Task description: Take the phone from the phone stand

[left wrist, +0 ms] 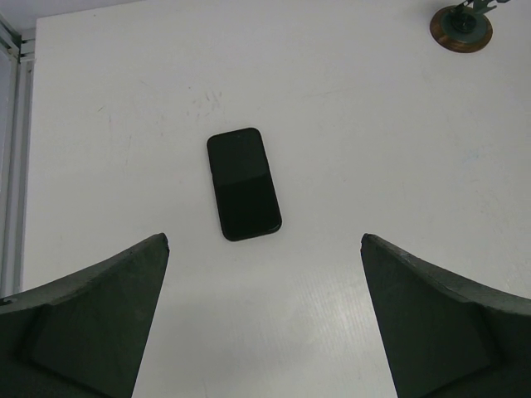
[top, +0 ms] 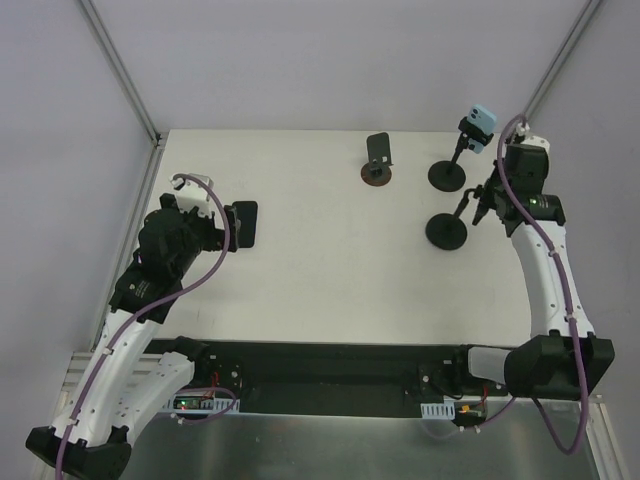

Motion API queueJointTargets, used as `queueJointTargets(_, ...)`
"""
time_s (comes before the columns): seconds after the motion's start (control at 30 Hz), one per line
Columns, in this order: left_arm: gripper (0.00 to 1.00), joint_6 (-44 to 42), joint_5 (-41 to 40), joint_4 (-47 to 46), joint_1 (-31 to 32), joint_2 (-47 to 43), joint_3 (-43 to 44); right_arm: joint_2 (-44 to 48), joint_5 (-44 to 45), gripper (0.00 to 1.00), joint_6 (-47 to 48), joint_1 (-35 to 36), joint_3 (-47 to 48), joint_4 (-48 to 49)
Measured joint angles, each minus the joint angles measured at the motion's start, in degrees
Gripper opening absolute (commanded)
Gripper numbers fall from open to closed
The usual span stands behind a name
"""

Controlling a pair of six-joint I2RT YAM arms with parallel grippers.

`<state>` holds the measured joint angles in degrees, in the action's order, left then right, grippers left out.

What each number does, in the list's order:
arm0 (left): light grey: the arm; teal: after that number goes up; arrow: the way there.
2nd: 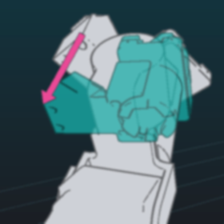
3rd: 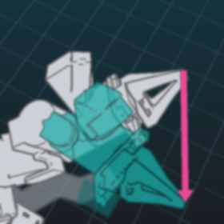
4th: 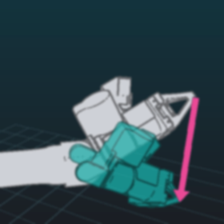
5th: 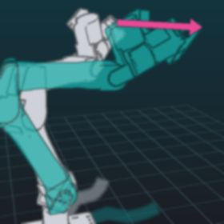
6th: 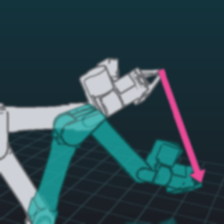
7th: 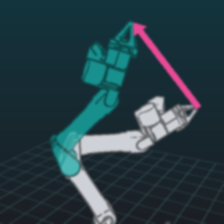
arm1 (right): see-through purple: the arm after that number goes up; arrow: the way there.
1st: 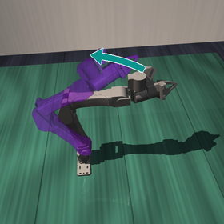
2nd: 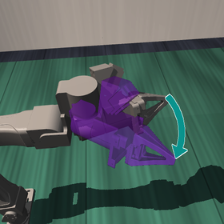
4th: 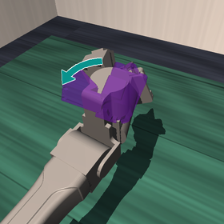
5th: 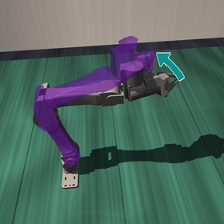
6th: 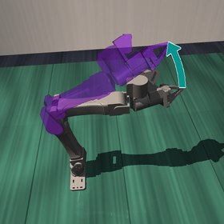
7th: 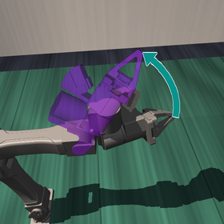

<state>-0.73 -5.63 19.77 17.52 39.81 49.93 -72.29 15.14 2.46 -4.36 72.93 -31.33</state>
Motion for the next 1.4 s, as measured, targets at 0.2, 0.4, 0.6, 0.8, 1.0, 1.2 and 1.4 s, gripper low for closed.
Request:
queueJointTargets(0.2,0.99,-0.1,2.9,-0.7,0.0,0.3,-0.4,2.8,-3.8,0.01,0.6,12.9,-1.0,1.0)
queueJointTargets(0.4,0.99,-0.5,8.9,-1.6,0.0,0.3,-0.8,3.2,-6.4,0.01,1.9,27.8,-3.3,4.1)
queueJointTargets(0.6,0.99,0.8,17.7,-2.9,0.0,0.3,-0.8,3.1,-9.3,0.01,3.0,38.6,-5.6,6.0)
queueJointTargets(0.8,0.99,6.8,21.6,-9.4,6.6,0.4,-3.4,3.1,-10.6,0.01,3.8,42.6,-6.4,7.5)
queueJointTargets(1.0,0.99,7.9,17.0,-15.6,20.2,6.3,-4.4,5.8,-10.4,0.01,4.7,44.7,-10.1,11.0)
queueJointTargets(1.2,0.96,6.8,12.5,-24.3,27.7,15.5,-5.4,8.0,-9.5,0.01,5.3,46.2,-12.2,11.8)
queueJointTargets(1.4,0.93,4.1,10.0,-30.8,30.6,25.7,-5.2,10.5,-9.1,0.01,5.8,47.6,-14.2,12.2)
